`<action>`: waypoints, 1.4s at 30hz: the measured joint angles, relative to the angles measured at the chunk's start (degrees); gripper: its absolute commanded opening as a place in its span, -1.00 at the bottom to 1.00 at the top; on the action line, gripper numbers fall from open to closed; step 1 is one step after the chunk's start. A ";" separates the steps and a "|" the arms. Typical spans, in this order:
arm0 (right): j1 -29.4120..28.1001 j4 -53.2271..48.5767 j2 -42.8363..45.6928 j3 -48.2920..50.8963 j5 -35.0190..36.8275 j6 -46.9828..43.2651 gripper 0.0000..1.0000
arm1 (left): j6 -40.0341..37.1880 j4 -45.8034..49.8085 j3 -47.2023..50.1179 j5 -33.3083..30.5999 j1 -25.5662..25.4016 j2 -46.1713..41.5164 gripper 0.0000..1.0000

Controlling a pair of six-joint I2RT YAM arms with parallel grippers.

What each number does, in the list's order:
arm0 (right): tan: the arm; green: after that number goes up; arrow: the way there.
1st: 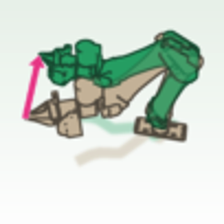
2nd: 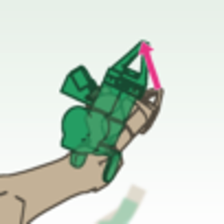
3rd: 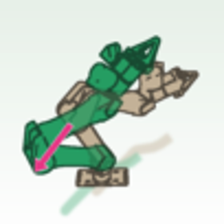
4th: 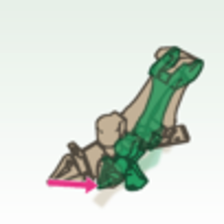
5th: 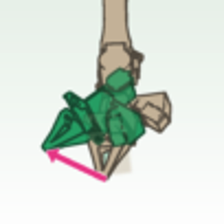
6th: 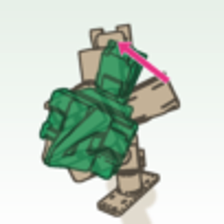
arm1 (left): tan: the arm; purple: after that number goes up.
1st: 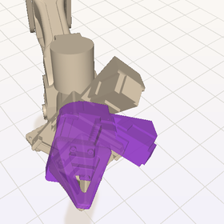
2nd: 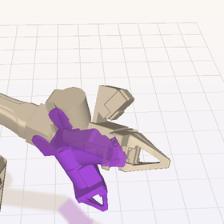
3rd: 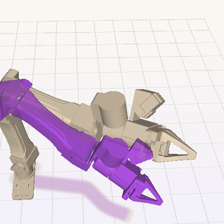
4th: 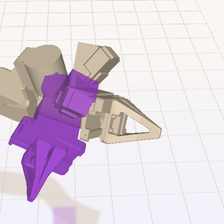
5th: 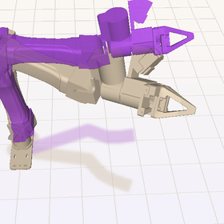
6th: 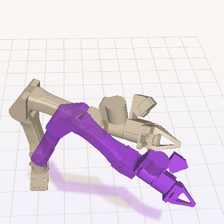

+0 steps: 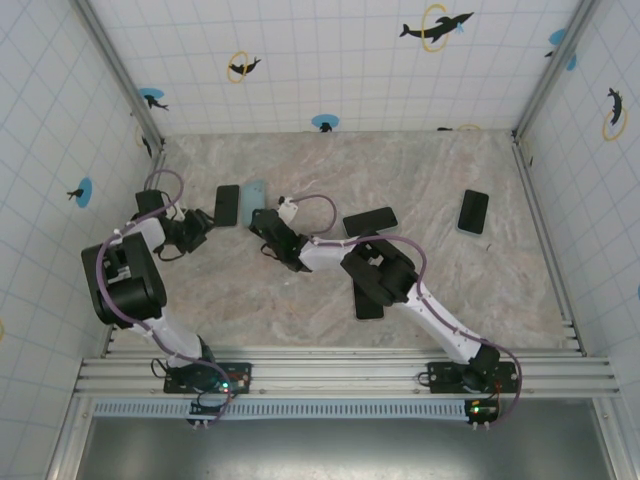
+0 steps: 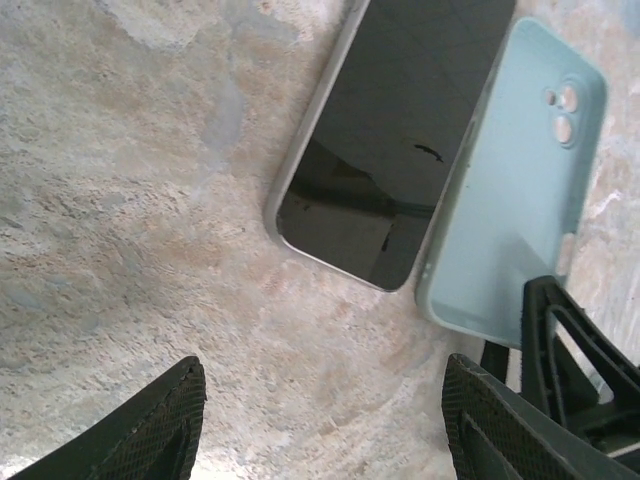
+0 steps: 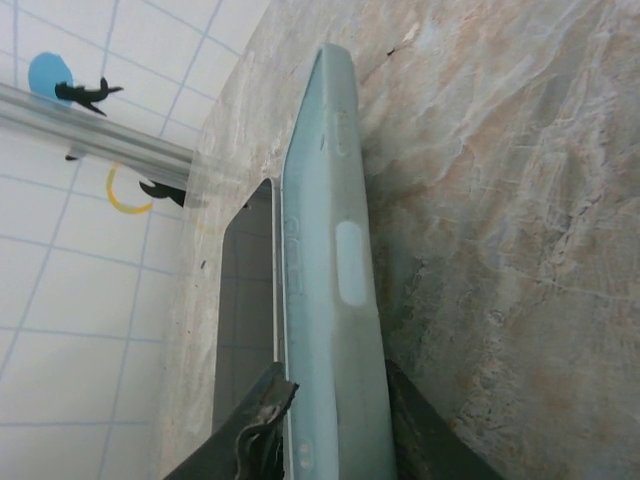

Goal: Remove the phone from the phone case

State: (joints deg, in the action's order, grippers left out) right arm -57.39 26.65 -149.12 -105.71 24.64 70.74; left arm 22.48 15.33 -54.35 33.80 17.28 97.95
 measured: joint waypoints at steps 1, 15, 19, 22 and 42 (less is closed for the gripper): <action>0.00 -0.11 0.00 0.00 -0.02 -0.57 -0.23 | 0.00 0.09 0.15 0.07 -0.13 -0.50 0.29; 0.55 -10.99 5.95 -0.35 -0.66 -13.92 0.50 | 0.07 1.36 0.44 0.22 -3.52 -7.21 0.46; 1.20 -14.08 11.85 1.70 -1.42 -19.10 0.63 | 0.09 1.31 0.90 0.44 -3.82 -9.07 0.49; 2.32 -15.96 17.84 5.53 -3.58 -24.81 0.72 | 0.07 1.36 2.12 1.29 -4.52 -10.86 0.53; 28.13 -22.62 60.89 48.39 -31.76 -69.92 0.98 | 1.95 -1.77 4.07 2.34 -19.82 -15.56 0.95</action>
State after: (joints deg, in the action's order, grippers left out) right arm -29.26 4.03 -88.23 -57.32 -7.11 0.82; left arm 24.43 13.56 -50.28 36.14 -2.55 82.39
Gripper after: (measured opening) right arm 0.998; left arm 0.974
